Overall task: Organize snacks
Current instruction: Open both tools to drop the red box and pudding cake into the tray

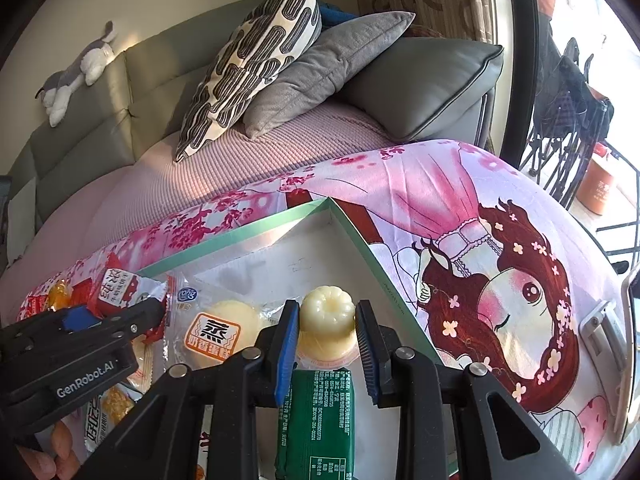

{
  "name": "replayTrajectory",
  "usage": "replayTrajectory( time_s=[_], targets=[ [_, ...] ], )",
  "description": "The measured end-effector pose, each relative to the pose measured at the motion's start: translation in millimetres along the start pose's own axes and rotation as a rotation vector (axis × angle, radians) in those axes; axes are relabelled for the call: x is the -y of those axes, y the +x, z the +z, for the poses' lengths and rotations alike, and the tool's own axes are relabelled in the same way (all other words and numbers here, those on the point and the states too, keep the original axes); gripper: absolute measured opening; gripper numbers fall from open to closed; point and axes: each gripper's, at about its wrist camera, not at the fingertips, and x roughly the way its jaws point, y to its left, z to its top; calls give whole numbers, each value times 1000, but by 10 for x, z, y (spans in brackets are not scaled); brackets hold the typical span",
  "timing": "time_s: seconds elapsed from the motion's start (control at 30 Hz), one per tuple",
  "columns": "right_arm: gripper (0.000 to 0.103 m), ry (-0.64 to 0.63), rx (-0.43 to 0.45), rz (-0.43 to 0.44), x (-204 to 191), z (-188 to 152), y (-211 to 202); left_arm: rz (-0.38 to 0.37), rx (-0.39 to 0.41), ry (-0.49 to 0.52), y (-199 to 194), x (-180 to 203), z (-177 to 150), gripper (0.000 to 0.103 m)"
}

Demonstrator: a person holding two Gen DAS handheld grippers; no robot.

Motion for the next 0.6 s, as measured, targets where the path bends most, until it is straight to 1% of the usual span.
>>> replayTrajectory(
  time_s=[0.1, 0.23, 0.3, 0.37, 0.43, 0.47, 0.53, 0.57, 0.6],
  targets=[
    [31, -9, -11, -6, -14, -5, 18, 5, -2, 7, -8, 9, 6, 61],
    [32, -26, -23, -24, -38, -10, 34, 8, 12, 6, -93, -9, 7, 66],
    [32, -32, -19, -40, -44, -6, 19, 9, 18, -2, -142, -35, -2, 66],
    [32, -31, -17, -31, -43, 2, 1, 12, 22, -16, -196, -76, -19, 66],
    [33, -34, -21, -30, -53, 8, -13, 15, 28, -37, -256, -138, -40, 69],
    [35, -42, -20, -32, -67, 11, -25, 18, 30, -46, -280, -167, -50, 70],
    [43, -52, -20, -37, -88, 13, -48, 27, 36, -64, -337, -234, -78, 70],
    [55, -57, -22, -38, -103, 8, -62, 34, 40, -71, -366, -271, -99, 70],
    [59, -62, -27, -36, -120, 4, -76, 43, 42, -79, -393, -311, -125, 71]
  ],
)
